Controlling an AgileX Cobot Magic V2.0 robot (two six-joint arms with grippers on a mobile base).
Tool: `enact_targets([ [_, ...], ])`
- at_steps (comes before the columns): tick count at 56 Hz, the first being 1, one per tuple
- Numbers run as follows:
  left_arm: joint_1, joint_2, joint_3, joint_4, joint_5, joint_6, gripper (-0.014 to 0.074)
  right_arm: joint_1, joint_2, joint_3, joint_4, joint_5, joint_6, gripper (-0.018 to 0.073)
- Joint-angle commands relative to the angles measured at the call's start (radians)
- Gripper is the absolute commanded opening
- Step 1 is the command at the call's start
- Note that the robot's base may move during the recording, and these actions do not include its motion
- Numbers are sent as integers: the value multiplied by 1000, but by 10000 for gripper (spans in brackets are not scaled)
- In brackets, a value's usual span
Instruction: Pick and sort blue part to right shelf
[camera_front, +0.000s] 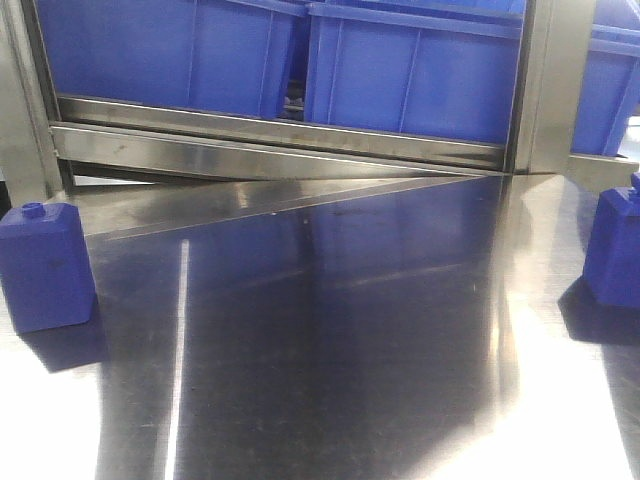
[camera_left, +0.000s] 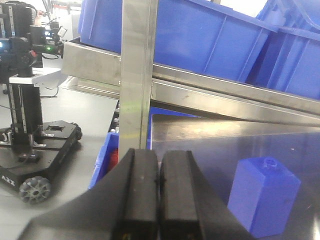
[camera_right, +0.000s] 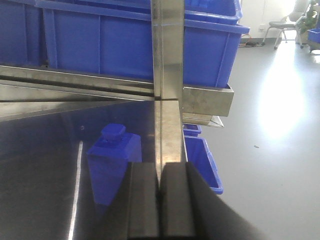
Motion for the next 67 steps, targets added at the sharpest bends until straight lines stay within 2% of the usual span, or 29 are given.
enact_targets([
  [1,-5,-25,37,57,-87,2,124,0,-17,-8,2,-89,-2,49],
  [30,-5,-25,37,57,-87,2,124,0,-17,-8,2,-89,-2,49],
  [47,-5,-25,37,55,-164,2,124,0,-17,-8,2,-89,-2,49],
  [54,-3,-25,37,38,-224,0,124,0,-17,-8,2,-89,-2,49],
  [61,-3,-25,14,34,-414,0,124,0,-17,-8,2,-89,-2,49],
  [65,-6,-23,-64,36,-362,0,124,0,-17,-8,2,-95,-2,49],
  [67,-6,-21,-130,36,-280,0,124,0,-17,-8,2,-95,-2,49],
])
